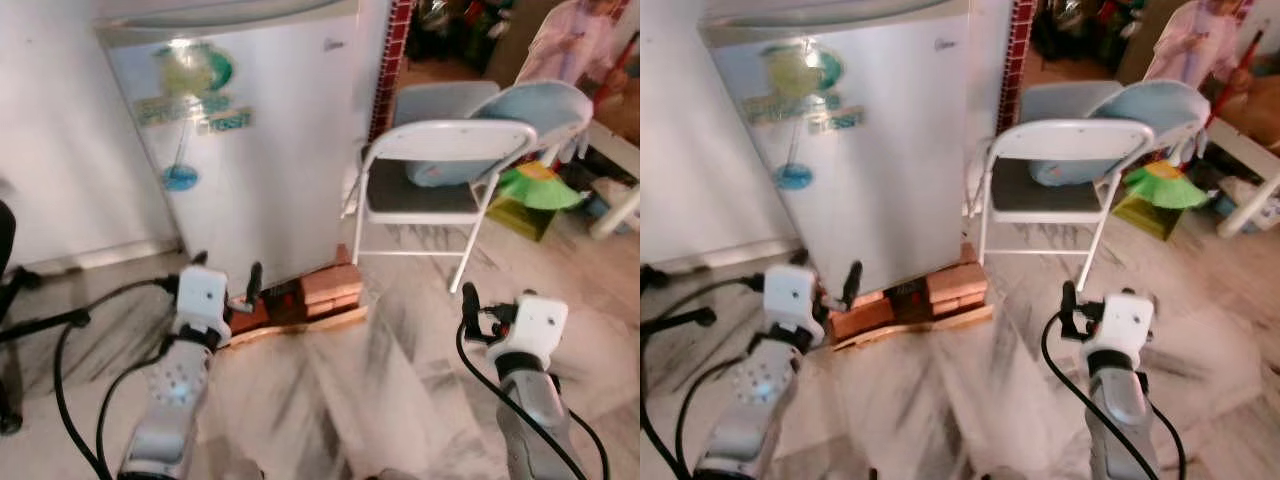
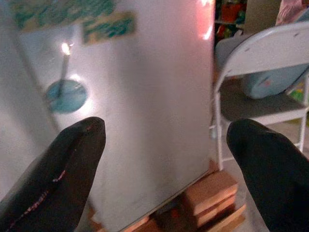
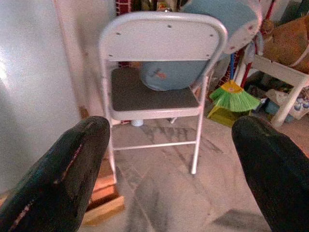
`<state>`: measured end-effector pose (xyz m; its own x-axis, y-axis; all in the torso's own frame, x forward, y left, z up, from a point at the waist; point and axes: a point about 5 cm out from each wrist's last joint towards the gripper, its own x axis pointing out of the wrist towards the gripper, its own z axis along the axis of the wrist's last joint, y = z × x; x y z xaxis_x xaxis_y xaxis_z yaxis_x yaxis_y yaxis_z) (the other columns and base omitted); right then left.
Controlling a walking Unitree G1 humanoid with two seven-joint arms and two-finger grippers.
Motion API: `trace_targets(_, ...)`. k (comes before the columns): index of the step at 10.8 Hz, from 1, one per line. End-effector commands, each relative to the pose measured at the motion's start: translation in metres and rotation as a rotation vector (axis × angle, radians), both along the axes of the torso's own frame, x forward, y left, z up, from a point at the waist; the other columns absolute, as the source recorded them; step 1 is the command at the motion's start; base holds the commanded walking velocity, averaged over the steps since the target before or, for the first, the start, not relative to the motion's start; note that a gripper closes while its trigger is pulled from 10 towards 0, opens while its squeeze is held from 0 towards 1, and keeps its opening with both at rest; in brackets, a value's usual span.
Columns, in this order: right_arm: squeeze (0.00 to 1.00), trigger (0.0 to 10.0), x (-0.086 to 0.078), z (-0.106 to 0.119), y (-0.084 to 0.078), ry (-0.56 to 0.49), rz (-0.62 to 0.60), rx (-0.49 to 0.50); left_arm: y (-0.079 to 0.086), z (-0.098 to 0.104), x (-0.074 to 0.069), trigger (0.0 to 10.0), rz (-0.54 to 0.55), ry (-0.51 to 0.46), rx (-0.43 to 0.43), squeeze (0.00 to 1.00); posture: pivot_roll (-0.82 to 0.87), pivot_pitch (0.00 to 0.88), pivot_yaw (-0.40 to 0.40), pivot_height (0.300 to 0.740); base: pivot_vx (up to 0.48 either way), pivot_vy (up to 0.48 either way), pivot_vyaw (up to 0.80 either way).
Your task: Restocking fridge
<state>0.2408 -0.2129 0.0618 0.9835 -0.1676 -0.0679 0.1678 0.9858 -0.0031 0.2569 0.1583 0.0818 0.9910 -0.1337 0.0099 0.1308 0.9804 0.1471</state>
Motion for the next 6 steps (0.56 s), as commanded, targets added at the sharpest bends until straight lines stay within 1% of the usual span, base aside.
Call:
trace_targets(1, 0.0, 10.0, 0.0038, 0.0038, 0.0035, -0.014, 0.022, -0.007, 0.0037, -0.0002, 0.0006, 10.0, 0.01, 0.006, 0.012, 0.64, 0.12, 0.046, -0.016, 0.74, 0.0, 0.469, -0.5)
trace_targets(2, 0.0, 10.0, 0.0044, 0.0039, 0.0043, -0.014, 0.024, -0.006, 0.004, -0.0006, 0.0005, 10.0, 0.009, 0.005, 0.022, 0.0, 0.12, 0.047, -0.017, 0.74, 0.0, 0.469, -0.41)
trace_targets(5, 0.0, 10.0, 0.0056, 0.0042, 0.0063, -0.015, 0.032, 0.0, 0.0031, -0.0027, 0.0004, 10.0, 0.015, 0.017, 0.015, 0.0, 0.12, 0.049, -0.018, 0.74, 0.0, 0.48, 0.0)
trace_targets(6, 0.0, 10.0, 0.0064, 0.0044, 0.0065, -0.013, 0.036, -0.003, 0.0009, -0.0022, 0.0, 10.0, 0.009, 0.011, 0.022, 0.0, 0.12, 0.053, -0.016, 0.74, 0.0, 0.48, -0.41)
